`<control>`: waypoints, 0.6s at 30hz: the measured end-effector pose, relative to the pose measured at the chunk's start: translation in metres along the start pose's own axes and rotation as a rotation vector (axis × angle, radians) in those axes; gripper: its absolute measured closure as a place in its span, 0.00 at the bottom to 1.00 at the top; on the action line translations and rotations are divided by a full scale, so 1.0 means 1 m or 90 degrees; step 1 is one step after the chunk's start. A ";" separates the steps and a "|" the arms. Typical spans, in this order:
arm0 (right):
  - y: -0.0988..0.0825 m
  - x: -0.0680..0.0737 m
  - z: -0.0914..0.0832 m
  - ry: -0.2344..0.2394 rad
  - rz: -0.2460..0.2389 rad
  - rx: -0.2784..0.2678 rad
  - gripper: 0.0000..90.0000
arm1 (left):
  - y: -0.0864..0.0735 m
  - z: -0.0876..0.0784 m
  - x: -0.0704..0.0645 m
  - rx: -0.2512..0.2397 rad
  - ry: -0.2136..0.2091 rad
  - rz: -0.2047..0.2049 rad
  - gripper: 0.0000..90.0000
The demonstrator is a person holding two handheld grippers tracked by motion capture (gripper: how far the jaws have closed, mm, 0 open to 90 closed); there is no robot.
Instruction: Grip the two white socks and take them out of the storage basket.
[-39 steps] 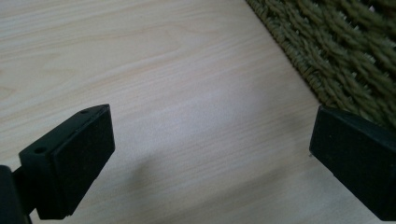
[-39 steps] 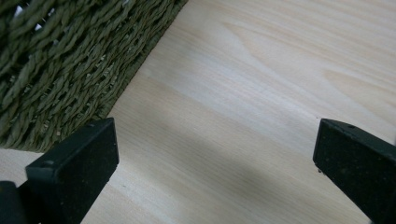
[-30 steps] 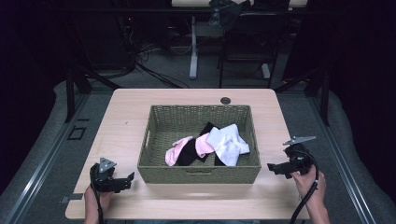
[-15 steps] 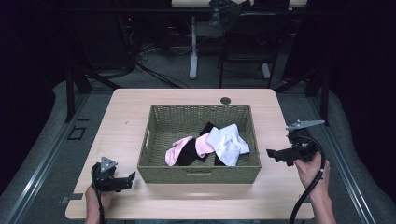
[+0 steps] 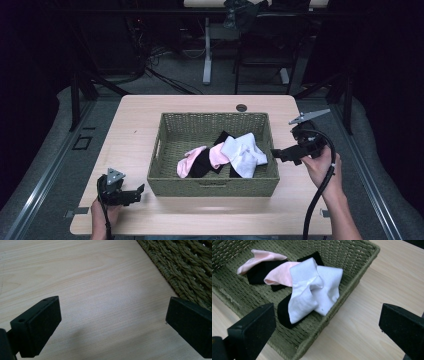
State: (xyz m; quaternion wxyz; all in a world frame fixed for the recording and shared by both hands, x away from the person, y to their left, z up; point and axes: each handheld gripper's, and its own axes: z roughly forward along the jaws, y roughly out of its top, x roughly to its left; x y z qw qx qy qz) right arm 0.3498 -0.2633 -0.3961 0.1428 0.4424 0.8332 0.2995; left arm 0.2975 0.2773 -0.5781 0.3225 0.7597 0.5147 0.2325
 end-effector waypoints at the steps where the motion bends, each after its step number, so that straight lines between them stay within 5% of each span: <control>1: 0.004 0.001 0.001 0.001 -0.003 0.002 0.00 | 0.000 0.000 0.000 0.000 0.000 0.001 0.00; 6: 0.018 0.005 0.011 0.011 -0.010 0.014 0.00 | 0.000 0.000 0.000 0.002 -0.001 0.001 0.00; 18: 0.050 0.024 0.067 0.029 -0.043 0.084 0.00 | -0.001 0.000 0.001 0.003 -0.003 -0.002 0.00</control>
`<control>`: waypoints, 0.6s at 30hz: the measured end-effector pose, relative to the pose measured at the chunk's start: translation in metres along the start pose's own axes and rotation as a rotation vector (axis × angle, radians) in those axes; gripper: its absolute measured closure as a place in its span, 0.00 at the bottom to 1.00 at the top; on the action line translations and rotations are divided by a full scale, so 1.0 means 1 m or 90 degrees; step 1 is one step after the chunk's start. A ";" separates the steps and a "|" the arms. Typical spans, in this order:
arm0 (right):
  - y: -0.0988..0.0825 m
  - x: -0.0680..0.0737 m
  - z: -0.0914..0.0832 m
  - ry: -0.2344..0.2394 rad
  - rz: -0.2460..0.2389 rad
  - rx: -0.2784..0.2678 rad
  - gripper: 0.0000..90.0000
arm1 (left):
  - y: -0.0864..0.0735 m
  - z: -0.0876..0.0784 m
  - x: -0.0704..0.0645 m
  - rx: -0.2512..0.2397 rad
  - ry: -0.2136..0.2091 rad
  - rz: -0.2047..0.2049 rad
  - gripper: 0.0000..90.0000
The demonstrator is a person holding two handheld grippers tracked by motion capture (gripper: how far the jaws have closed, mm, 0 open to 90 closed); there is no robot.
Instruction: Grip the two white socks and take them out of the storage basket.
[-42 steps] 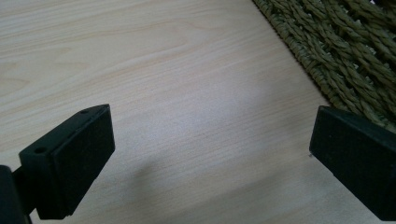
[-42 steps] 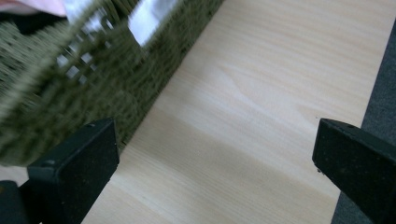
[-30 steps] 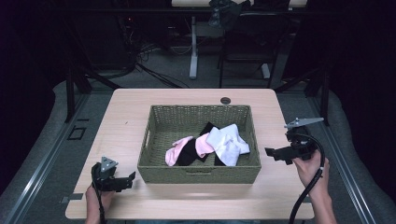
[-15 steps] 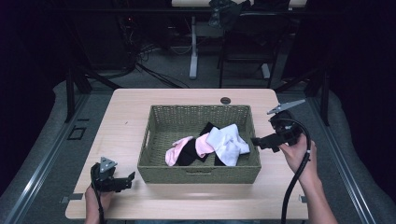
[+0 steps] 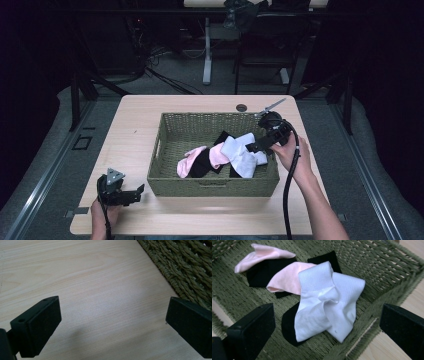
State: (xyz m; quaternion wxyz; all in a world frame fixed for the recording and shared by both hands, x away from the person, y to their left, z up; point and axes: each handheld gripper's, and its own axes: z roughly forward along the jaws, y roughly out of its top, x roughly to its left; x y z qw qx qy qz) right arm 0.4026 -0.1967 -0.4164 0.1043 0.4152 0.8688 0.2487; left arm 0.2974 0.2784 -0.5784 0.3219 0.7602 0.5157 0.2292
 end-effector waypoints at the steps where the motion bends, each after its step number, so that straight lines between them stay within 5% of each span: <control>1: 0.003 -0.001 0.007 0.002 -0.004 0.017 0.00 | 0.000 0.000 0.000 0.000 0.000 0.000 0.00; 18: 0.011 0.005 0.053 -0.008 0.006 0.093 0.03 | 0.000 0.001 -0.001 0.000 -0.002 0.000 0.00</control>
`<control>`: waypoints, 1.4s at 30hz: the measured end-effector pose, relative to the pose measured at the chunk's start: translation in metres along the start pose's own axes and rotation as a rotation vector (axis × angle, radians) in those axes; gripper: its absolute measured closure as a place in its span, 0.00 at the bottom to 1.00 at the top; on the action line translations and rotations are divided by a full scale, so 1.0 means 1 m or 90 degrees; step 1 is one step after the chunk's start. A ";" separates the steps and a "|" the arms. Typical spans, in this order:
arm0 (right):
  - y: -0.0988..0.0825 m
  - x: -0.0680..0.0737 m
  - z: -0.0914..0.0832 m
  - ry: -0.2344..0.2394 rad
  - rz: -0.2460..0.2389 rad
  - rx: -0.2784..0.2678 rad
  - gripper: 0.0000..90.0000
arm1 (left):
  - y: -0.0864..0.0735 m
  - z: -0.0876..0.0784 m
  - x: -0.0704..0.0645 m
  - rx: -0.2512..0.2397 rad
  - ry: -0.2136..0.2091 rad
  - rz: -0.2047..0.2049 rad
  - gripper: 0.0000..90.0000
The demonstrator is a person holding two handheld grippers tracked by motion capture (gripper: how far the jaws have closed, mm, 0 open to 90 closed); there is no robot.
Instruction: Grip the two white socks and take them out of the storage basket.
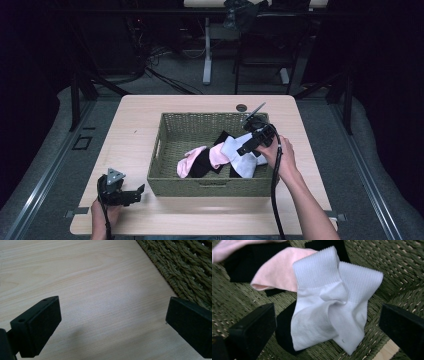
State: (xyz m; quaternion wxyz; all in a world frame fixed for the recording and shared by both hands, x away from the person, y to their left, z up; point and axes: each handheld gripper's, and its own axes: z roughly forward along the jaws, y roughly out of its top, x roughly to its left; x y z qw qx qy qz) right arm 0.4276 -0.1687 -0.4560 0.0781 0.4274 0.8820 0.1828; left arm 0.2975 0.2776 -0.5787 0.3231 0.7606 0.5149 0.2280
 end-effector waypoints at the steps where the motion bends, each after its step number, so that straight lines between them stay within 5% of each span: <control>1: 0.000 0.000 0.001 -0.005 0.000 0.005 0.06 | 0.000 0.000 0.000 0.001 0.000 0.000 0.00; 3: 0.001 0.002 0.008 -0.011 0.000 0.013 0.17 | 0.000 0.000 0.000 0.001 -0.002 0.000 0.00; 19: 0.003 0.008 0.036 -0.046 0.021 0.086 0.41 | 0.000 0.001 0.000 0.003 -0.001 0.002 0.00; 21: 0.002 0.008 0.040 -0.036 0.024 0.108 0.57 | 0.000 0.001 0.000 0.003 -0.002 0.001 0.00; 25: 0.002 0.007 0.043 -0.035 0.027 0.124 0.72 | 0.000 0.001 0.000 0.002 -0.003 0.001 0.00; 27: 0.000 0.006 0.043 -0.036 0.048 0.110 0.88 | 0.000 0.001 0.000 0.002 -0.003 0.001 0.00; 32: 0.000 0.001 0.032 -0.013 0.043 0.108 0.96 | 0.000 0.001 0.000 0.003 -0.002 0.001 0.00; 42: 0.002 -0.004 0.002 0.029 0.049 0.058 0.97 | 0.000 0.001 -0.001 0.005 -0.003 0.002 0.00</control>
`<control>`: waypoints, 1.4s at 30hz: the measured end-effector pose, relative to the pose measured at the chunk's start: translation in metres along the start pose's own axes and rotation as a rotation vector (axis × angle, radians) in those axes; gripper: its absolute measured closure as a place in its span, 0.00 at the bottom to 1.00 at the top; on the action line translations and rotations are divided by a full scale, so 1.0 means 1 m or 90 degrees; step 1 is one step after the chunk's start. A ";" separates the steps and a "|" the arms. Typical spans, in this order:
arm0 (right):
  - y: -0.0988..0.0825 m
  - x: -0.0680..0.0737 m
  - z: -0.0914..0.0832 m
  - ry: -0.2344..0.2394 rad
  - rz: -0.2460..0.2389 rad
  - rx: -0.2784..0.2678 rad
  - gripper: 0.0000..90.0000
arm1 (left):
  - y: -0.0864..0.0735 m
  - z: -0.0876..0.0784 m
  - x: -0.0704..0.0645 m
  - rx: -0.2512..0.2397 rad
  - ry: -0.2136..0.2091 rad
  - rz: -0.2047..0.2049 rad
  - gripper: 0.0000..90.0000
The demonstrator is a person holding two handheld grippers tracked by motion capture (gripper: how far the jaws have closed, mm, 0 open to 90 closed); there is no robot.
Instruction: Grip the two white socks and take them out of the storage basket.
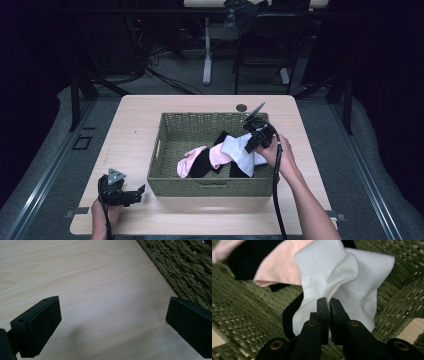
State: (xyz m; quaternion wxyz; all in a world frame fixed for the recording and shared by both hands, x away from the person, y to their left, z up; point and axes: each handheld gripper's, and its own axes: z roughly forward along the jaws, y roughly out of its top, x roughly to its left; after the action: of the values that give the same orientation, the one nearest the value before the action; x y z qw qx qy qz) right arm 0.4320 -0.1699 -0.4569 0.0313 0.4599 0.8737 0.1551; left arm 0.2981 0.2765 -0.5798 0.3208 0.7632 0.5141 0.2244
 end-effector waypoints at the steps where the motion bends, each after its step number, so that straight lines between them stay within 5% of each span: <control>1: 0.000 0.001 -0.003 0.007 0.007 -0.015 0.97 | 0.000 0.000 0.000 0.001 0.000 0.000 0.00; 10: 0.008 0.010 -0.038 0.001 -0.034 -0.030 0.97 | 0.000 0.000 0.000 -0.002 -0.005 -0.001 0.00; 42: 0.028 0.030 -0.104 -0.023 -0.070 -0.095 0.97 | -0.001 0.001 0.000 0.002 -0.008 0.000 0.00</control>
State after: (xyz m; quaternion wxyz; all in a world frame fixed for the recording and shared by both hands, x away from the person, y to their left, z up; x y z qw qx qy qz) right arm 0.4162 -0.1563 -0.3467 0.0894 0.4104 0.8830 0.2095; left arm 0.2983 0.2769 -0.5813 0.3227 0.7651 0.5126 0.2187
